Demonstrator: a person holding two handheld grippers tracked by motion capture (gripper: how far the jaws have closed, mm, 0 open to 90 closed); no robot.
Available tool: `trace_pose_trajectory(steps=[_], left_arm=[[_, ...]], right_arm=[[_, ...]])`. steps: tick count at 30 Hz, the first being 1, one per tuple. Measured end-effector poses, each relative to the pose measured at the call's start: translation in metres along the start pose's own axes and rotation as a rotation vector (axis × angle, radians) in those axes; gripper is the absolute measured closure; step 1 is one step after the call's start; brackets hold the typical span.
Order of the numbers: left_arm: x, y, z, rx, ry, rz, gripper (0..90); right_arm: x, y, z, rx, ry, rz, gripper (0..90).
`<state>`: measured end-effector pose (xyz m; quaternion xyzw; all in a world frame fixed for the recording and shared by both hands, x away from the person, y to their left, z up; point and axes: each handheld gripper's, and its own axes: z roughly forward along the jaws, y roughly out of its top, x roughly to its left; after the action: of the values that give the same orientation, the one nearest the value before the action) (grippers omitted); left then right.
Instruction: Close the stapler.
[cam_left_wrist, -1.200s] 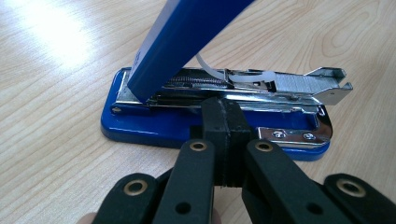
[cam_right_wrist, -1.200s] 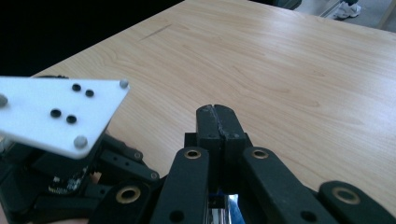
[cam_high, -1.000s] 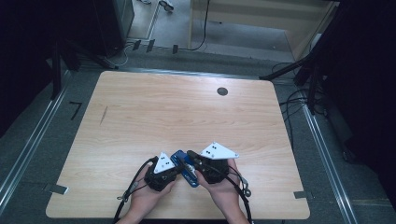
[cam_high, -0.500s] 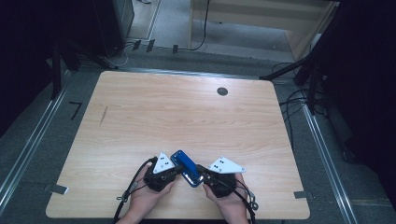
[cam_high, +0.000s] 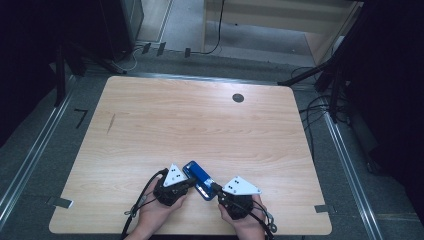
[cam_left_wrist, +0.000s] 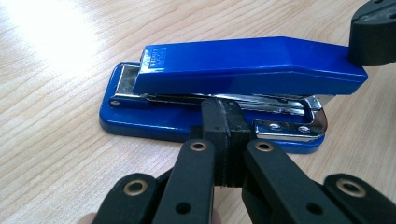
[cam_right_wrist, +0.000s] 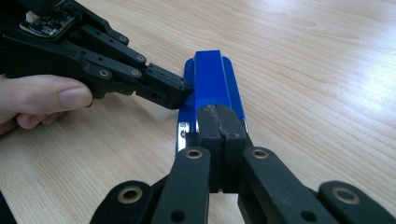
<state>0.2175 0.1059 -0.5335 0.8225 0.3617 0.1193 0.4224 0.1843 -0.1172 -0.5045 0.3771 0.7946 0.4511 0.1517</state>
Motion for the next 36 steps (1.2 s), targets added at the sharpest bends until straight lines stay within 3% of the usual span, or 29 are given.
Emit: trace_pose_trajectory(steps=[9, 13, 24, 28, 33, 34, 36], left_arm=[[0.0, 0.0, 0.0, 0.003, 0.001, -0.004, 90.0], [0.002, 0.0, 0.0, 0.001, -0.005, -0.014, 90.0], [0.002, 0.0, -0.001, -0.006, -0.008, -0.008, 90.0], [0.003, -0.002, -0.005, -0.031, -0.001, -0.013, 90.0], [0.006, -0.007, -0.015, -0.061, 0.019, -0.037, 90.0], [0.008, -0.009, -0.018, -0.07, 0.019, -0.047, 79.8], [0.01, -0.011, -0.021, -0.083, 0.029, -0.055, 75.5]], right_arm=[[0.0, -0.002, 0.0, 0.017, 0.016, 0.037, 90.0], [0.001, -0.001, -0.005, -0.031, 0.039, 0.065, 90.0], [0.01, -0.005, -0.008, -0.013, 0.048, 0.06, 90.0], [0.013, -0.009, -0.005, 0.004, 0.043, 0.037, 90.0], [0.013, -0.015, 0.001, 0.017, 0.042, 0.044, 90.0], [0.013, -0.016, 0.002, 0.018, 0.045, 0.045, 90.0], [0.014, -0.017, 0.003, 0.021, 0.046, 0.046, 90.0]])
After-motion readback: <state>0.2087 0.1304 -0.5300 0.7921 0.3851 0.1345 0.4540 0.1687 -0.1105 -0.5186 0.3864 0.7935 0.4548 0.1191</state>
